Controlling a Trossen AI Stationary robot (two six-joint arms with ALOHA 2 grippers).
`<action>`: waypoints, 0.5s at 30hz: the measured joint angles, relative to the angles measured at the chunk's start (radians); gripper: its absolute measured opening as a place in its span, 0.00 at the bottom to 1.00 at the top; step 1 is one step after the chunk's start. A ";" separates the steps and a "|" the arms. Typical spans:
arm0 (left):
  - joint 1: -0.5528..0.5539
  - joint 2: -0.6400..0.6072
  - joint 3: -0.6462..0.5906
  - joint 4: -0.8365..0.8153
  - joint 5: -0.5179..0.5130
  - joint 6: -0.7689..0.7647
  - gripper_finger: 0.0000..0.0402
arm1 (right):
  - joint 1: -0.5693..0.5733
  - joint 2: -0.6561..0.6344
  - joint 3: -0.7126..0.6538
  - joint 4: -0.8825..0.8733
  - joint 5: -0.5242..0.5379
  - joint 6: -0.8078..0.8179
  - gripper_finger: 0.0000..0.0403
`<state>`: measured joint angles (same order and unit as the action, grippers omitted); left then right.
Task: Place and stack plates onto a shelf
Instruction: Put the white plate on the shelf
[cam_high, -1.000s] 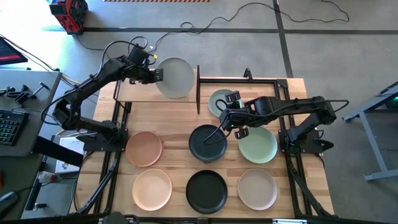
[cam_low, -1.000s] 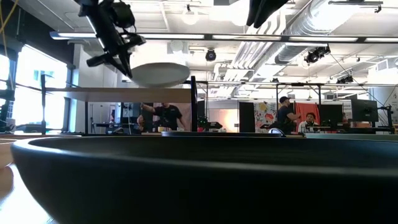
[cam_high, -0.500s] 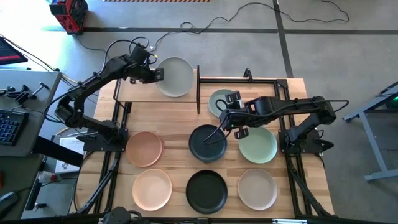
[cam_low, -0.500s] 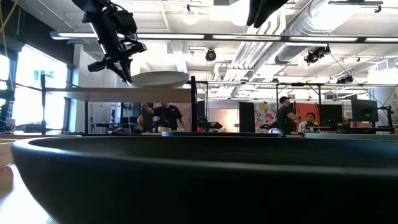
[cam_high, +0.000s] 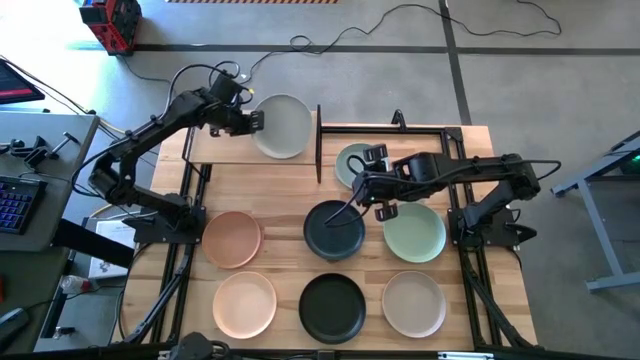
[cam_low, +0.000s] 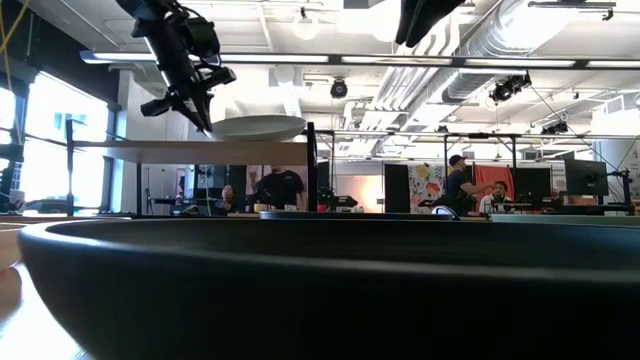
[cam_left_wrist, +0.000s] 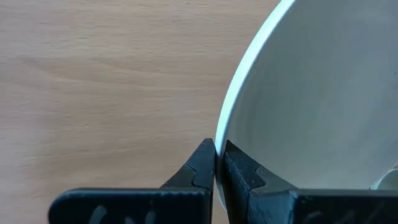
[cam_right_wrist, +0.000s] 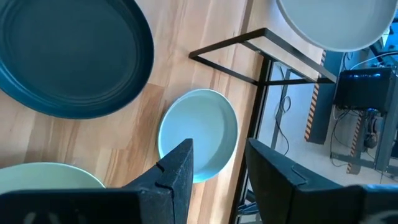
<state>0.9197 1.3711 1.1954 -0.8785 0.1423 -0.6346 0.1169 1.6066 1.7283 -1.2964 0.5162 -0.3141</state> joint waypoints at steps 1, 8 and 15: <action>-0.003 0.006 0.000 -0.001 0.002 0.000 0.01 | 0.000 0.000 0.000 0.001 -0.002 0.000 0.32; -0.006 0.035 0.000 -0.010 0.007 0.015 0.01 | 0.000 0.000 0.000 0.003 -0.002 0.000 0.32; -0.003 0.036 0.000 -0.008 -0.004 0.036 0.01 | 0.000 0.000 0.000 0.003 -0.002 0.000 0.32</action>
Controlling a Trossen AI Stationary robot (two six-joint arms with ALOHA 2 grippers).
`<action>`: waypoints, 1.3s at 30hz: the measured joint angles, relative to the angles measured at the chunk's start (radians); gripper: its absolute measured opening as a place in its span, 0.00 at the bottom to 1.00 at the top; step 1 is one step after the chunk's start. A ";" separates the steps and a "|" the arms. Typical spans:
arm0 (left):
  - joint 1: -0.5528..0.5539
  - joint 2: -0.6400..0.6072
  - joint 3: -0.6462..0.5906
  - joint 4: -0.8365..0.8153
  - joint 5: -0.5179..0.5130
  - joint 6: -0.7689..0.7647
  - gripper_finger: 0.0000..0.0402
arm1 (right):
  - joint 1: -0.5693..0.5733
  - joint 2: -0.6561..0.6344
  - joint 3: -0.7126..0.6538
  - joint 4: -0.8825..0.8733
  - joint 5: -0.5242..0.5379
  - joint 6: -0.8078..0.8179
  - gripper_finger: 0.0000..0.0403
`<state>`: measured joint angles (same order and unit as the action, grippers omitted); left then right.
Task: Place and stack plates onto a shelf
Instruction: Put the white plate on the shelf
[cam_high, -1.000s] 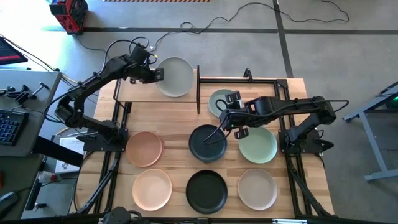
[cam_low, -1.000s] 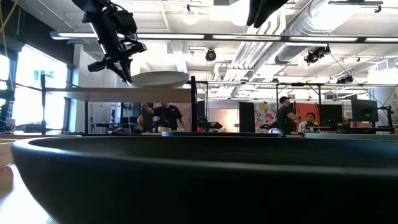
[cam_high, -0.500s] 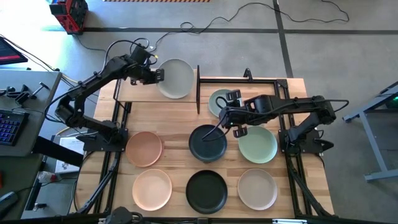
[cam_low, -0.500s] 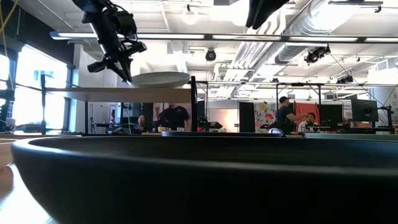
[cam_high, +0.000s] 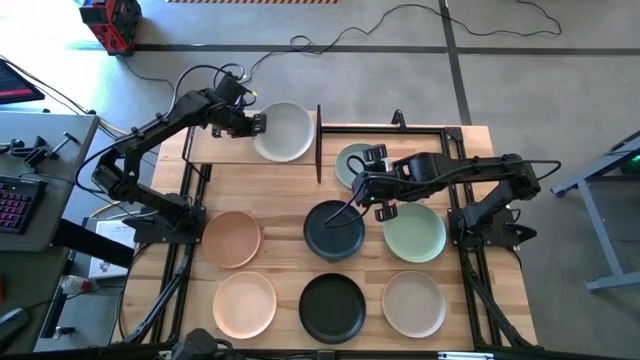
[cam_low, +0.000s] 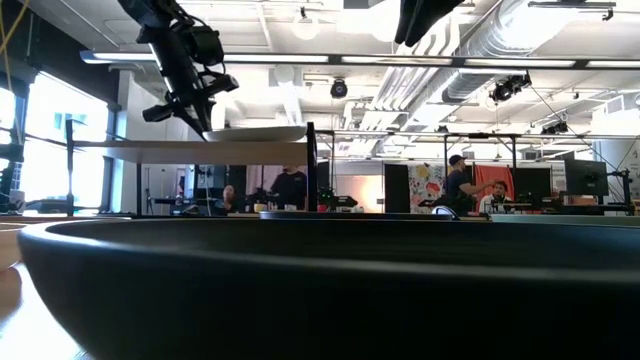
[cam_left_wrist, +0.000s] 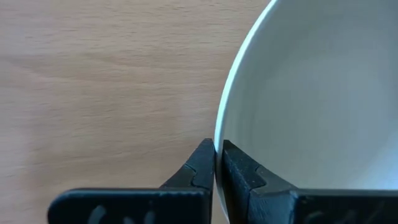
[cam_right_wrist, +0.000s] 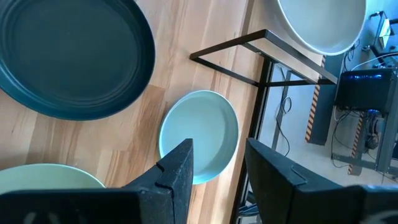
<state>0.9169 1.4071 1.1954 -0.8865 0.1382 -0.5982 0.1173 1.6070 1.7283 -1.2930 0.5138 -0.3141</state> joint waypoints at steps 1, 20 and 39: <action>0.000 0.000 0.000 0.000 -0.002 0.005 0.02 | 0.000 0.000 0.000 0.000 0.000 0.000 0.32; 0.000 -0.004 -0.002 0.007 0.004 0.027 0.16 | 0.000 0.000 0.000 0.019 0.009 0.000 0.32; 0.000 -0.096 -0.002 0.011 0.071 0.043 0.17 | 0.000 0.000 0.000 0.033 -0.002 0.052 0.32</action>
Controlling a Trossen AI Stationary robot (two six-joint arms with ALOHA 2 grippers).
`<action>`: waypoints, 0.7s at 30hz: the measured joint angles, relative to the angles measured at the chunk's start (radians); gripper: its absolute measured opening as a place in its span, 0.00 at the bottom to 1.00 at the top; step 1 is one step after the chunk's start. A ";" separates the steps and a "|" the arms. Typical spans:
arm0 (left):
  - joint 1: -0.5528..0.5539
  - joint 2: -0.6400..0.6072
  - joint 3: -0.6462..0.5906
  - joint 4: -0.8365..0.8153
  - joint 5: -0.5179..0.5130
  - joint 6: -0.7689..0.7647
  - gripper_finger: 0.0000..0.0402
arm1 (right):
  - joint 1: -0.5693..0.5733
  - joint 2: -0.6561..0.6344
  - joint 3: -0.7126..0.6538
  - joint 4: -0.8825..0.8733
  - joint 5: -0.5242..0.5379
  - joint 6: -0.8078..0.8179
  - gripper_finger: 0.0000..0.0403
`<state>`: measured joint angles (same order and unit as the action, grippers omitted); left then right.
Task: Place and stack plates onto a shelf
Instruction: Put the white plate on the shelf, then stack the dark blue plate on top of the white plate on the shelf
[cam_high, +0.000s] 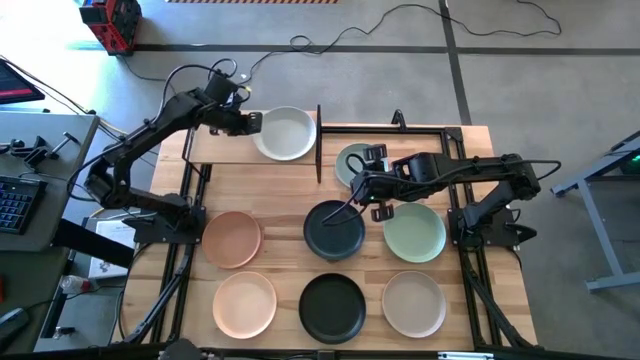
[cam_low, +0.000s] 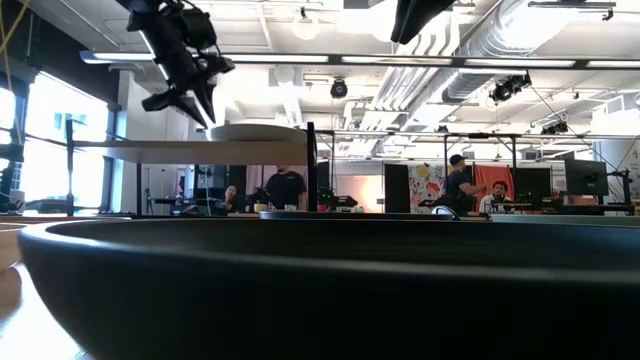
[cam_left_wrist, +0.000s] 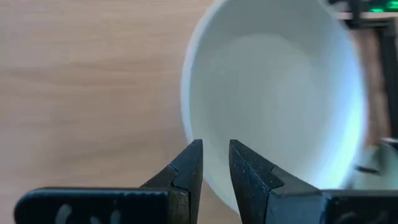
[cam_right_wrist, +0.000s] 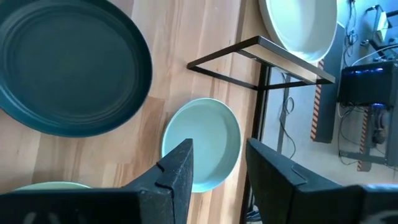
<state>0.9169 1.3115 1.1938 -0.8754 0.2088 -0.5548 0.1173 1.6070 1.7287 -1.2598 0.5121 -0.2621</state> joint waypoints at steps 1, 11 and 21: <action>0.000 -0.011 0.000 0.002 0.023 0.002 0.17 | 0.000 0.000 0.000 0.000 -0.005 0.000 0.32; -0.071 -0.126 0.000 0.001 0.242 0.080 0.17 | -0.031 0.000 0.000 0.003 -0.060 0.076 0.32; -0.285 -0.195 0.000 -0.078 0.238 0.145 0.17 | -0.101 0.000 0.000 0.004 -0.230 0.195 0.32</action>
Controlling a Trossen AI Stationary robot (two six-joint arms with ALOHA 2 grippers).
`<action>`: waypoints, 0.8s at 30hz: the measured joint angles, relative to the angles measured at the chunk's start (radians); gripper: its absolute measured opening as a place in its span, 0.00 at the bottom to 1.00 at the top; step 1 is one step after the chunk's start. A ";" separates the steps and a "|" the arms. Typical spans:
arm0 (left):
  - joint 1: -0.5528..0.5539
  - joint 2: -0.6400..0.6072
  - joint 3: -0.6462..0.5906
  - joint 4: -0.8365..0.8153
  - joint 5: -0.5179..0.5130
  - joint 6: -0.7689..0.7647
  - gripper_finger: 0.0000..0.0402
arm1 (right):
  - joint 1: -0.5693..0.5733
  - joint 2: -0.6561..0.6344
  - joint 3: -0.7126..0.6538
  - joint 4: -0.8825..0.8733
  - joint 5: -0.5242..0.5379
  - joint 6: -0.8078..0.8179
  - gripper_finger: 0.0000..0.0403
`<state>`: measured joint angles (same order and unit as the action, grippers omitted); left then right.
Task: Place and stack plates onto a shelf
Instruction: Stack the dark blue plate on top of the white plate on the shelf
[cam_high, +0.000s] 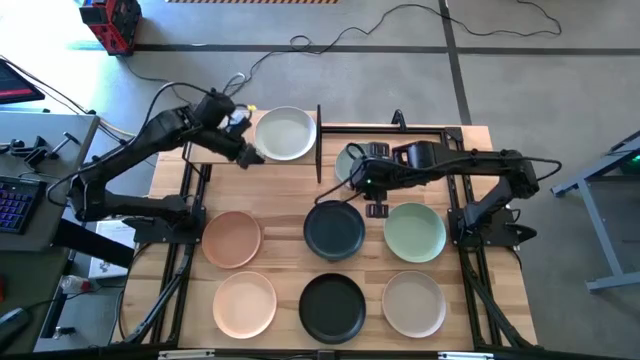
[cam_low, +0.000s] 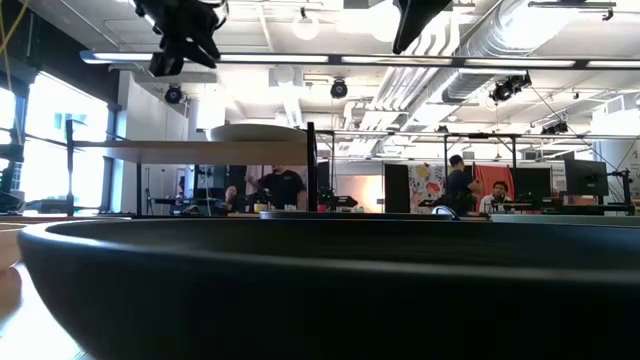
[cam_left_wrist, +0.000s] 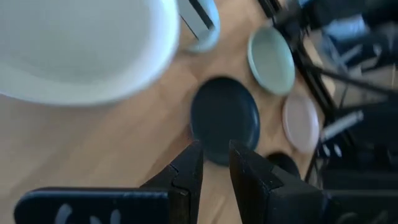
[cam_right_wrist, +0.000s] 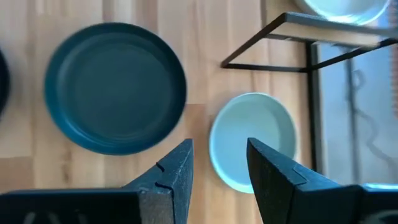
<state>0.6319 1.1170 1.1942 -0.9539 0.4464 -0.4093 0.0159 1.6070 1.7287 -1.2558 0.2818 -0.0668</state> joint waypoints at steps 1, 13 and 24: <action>-0.027 0.000 0.000 -0.006 -0.008 0.001 0.17 | -0.007 0.000 0.000 0.000 -0.022 0.011 0.32; -0.318 0.045 -0.118 0.233 -0.015 0.070 0.17 | -0.050 0.007 -0.010 0.003 -0.146 0.000 0.32; -0.442 0.200 -0.126 0.407 -0.085 0.325 0.17 | -0.049 0.007 -0.010 0.003 -0.148 0.098 0.32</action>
<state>0.1897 1.3165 1.0687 -0.5466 0.3617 -0.0843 -0.0334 1.6138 1.7191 -1.2525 0.1341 0.0315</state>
